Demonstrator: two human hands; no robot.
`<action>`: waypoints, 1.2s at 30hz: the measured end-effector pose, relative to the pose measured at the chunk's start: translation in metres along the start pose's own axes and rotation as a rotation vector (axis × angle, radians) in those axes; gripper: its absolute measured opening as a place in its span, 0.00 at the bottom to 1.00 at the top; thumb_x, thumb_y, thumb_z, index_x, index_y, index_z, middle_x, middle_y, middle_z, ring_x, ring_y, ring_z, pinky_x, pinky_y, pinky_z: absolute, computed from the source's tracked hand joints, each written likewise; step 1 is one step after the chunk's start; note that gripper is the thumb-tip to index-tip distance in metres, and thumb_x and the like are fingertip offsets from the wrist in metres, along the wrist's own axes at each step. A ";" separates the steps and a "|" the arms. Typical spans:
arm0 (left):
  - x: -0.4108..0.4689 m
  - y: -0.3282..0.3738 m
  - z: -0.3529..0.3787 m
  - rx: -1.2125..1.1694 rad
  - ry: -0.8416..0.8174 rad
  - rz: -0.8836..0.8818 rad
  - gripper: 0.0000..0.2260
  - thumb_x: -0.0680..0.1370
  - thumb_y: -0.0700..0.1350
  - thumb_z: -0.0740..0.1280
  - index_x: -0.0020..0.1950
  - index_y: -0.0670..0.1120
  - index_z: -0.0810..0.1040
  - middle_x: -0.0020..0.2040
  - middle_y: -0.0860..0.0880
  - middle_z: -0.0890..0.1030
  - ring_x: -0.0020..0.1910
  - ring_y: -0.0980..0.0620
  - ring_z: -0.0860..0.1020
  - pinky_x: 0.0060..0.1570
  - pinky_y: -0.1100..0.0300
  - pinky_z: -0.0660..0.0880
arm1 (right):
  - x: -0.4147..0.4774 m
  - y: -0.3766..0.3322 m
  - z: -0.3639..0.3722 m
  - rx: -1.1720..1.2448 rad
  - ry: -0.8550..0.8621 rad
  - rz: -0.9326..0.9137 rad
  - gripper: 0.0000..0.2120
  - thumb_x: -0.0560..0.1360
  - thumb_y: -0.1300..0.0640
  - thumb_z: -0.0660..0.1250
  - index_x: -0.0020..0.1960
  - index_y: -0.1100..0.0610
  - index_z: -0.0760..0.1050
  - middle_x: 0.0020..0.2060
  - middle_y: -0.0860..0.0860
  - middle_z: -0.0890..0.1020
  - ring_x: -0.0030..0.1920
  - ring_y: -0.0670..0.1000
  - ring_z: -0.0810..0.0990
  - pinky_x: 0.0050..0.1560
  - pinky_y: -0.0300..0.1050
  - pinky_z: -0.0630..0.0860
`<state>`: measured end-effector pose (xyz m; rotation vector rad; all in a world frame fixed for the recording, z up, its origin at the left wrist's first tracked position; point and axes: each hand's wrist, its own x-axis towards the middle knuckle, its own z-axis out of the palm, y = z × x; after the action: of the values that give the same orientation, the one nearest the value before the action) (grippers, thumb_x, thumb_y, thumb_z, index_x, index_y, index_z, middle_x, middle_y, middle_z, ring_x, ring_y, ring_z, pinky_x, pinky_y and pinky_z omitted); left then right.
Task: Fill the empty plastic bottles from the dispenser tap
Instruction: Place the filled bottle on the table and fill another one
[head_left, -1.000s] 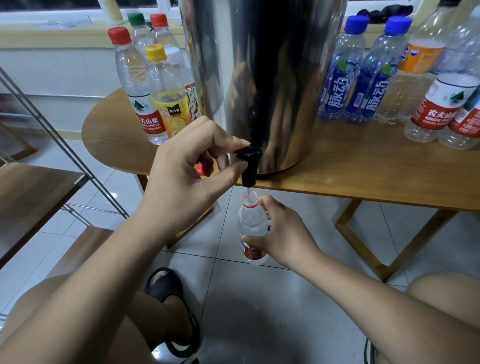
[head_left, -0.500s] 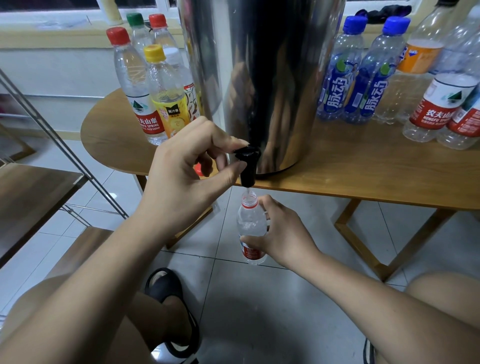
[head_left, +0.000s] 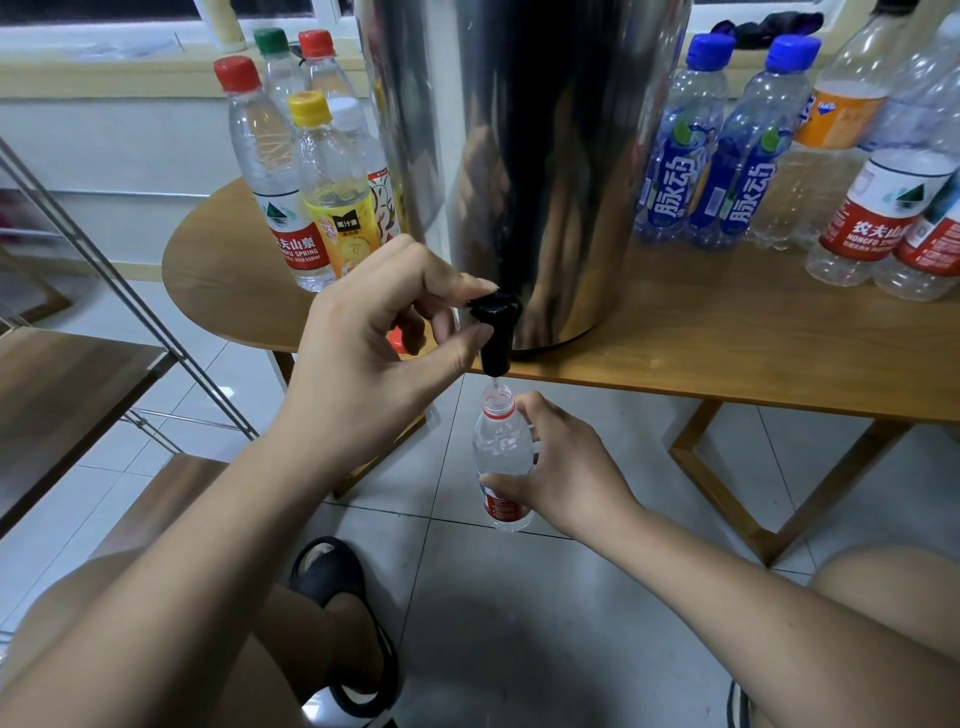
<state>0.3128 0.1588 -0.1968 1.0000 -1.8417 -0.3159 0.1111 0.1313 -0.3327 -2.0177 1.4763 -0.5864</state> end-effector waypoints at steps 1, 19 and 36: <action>0.000 0.000 0.000 0.001 0.001 0.001 0.12 0.79 0.36 0.79 0.54 0.51 0.81 0.41 0.46 0.78 0.41 0.45 0.77 0.41 0.44 0.75 | 0.000 0.000 0.000 -0.004 -0.003 0.001 0.36 0.68 0.39 0.82 0.69 0.39 0.66 0.68 0.42 0.80 0.62 0.50 0.81 0.63 0.53 0.81; 0.001 -0.038 -0.022 0.193 -0.006 -0.191 0.12 0.82 0.46 0.76 0.66 0.52 0.83 0.52 0.54 0.85 0.51 0.52 0.83 0.49 0.52 0.81 | -0.007 0.000 -0.003 0.086 0.038 -0.042 0.31 0.67 0.42 0.83 0.64 0.39 0.70 0.58 0.39 0.81 0.57 0.45 0.81 0.57 0.51 0.83; -0.011 -0.109 -0.012 0.501 -0.153 -0.330 0.14 0.80 0.48 0.77 0.65 0.54 0.82 0.54 0.57 0.82 0.54 0.51 0.80 0.54 0.48 0.82 | -0.024 -0.001 -0.012 0.127 0.016 -0.080 0.32 0.66 0.39 0.82 0.65 0.39 0.71 0.57 0.38 0.81 0.57 0.44 0.82 0.57 0.51 0.83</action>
<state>0.3794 0.1014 -0.2630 1.6732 -1.9351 -0.1263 0.0969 0.1527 -0.3239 -1.9850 1.3375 -0.7123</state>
